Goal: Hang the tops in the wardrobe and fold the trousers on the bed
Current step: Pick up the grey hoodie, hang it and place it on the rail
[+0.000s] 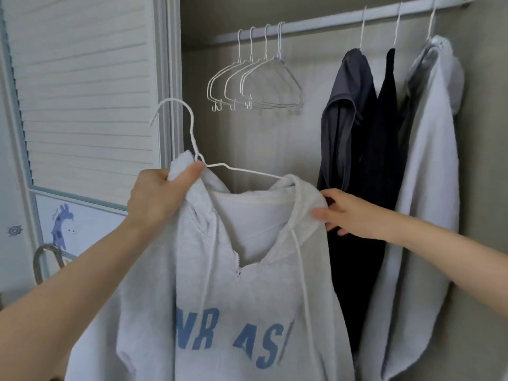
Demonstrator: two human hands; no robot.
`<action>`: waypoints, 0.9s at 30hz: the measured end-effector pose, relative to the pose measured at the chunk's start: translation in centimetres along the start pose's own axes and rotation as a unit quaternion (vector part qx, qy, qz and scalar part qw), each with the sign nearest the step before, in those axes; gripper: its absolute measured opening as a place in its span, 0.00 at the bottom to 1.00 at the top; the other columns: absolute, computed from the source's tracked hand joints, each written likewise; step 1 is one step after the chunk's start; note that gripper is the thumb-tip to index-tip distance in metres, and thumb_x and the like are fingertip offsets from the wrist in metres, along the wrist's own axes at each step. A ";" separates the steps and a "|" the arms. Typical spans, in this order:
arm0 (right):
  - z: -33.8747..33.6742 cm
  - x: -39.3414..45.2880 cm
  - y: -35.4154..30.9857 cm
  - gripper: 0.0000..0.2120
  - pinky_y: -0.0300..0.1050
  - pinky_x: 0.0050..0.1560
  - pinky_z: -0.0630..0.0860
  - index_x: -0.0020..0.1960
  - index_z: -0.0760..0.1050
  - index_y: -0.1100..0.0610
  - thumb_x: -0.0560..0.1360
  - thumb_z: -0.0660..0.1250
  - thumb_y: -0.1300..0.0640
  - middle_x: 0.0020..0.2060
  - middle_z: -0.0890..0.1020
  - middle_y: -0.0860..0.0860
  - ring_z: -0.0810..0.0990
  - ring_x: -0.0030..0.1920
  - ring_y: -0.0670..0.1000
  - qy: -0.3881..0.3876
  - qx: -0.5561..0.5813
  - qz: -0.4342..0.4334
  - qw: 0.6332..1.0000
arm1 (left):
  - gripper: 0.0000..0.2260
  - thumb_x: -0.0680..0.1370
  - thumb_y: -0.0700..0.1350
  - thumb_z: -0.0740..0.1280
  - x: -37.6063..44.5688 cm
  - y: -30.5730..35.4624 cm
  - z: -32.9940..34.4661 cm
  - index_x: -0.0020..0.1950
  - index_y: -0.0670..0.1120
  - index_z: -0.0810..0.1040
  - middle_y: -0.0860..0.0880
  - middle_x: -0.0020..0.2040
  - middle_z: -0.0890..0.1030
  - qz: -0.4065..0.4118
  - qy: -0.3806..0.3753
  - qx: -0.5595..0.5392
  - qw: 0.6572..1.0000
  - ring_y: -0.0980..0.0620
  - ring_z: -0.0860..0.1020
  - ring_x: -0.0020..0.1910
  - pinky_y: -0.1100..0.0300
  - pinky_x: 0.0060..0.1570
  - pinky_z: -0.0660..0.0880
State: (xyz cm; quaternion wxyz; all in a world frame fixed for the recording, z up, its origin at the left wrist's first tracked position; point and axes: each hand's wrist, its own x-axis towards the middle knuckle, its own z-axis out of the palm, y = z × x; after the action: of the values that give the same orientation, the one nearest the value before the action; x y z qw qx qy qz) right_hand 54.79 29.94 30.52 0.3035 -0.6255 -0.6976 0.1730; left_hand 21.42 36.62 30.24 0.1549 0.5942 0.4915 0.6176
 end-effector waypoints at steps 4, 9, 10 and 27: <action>1.0 0.1 1.5 0.19 0.45 0.40 0.79 0.55 0.77 0.61 0.71 0.73 0.49 0.47 0.84 0.56 0.83 0.43 0.54 -0.042 0.308 0.166 0.936 | 0.33 0.64 0.73 0.68 -0.9 0.2 0.4 0.20 0.49 0.58 0.55 0.20 0.56 0.044 -0.018 0.026 0.999 0.52 0.57 0.24 0.57 0.31 0.56; 1.3 0.5 2.2 0.10 0.38 0.35 0.71 0.46 0.80 0.58 0.78 0.66 0.52 0.36 0.78 0.51 0.74 0.37 0.47 0.044 0.090 0.072 0.992 | 0.31 0.66 0.70 0.69 -1.4 0.5 -0.4 0.23 0.49 0.57 0.53 0.18 0.61 0.198 -0.009 0.195 0.961 0.51 0.63 0.21 0.59 0.27 0.59; 0.6 0.5 1.8 0.10 0.36 0.33 0.69 0.45 0.80 0.58 0.78 0.65 0.53 0.35 0.77 0.51 0.73 0.36 0.47 0.057 0.059 0.039 0.996 | 0.30 0.67 0.69 0.69 -1.4 0.3 -0.8 0.23 0.50 0.58 0.54 0.18 0.62 0.251 -0.005 0.243 0.937 0.50 0.64 0.21 0.60 0.28 0.59; 5.3 1.4 -1.7 0.15 0.44 0.46 0.78 0.46 0.80 0.54 0.74 0.68 0.43 0.43 0.84 0.49 0.83 0.46 0.50 0.031 0.063 -0.118 0.991 | 0.31 0.69 0.71 0.64 -2.6 -1.3 0.4 0.22 0.50 0.56 0.56 0.20 0.57 0.075 -0.118 0.087 0.986 0.56 0.57 0.19 0.68 0.19 0.54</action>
State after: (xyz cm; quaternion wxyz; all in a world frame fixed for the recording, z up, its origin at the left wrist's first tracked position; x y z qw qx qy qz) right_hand 50.08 31.72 27.87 0.3814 -0.5238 -0.7447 0.1602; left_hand 21.93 35.39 27.61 0.1125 0.7097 0.4755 0.5076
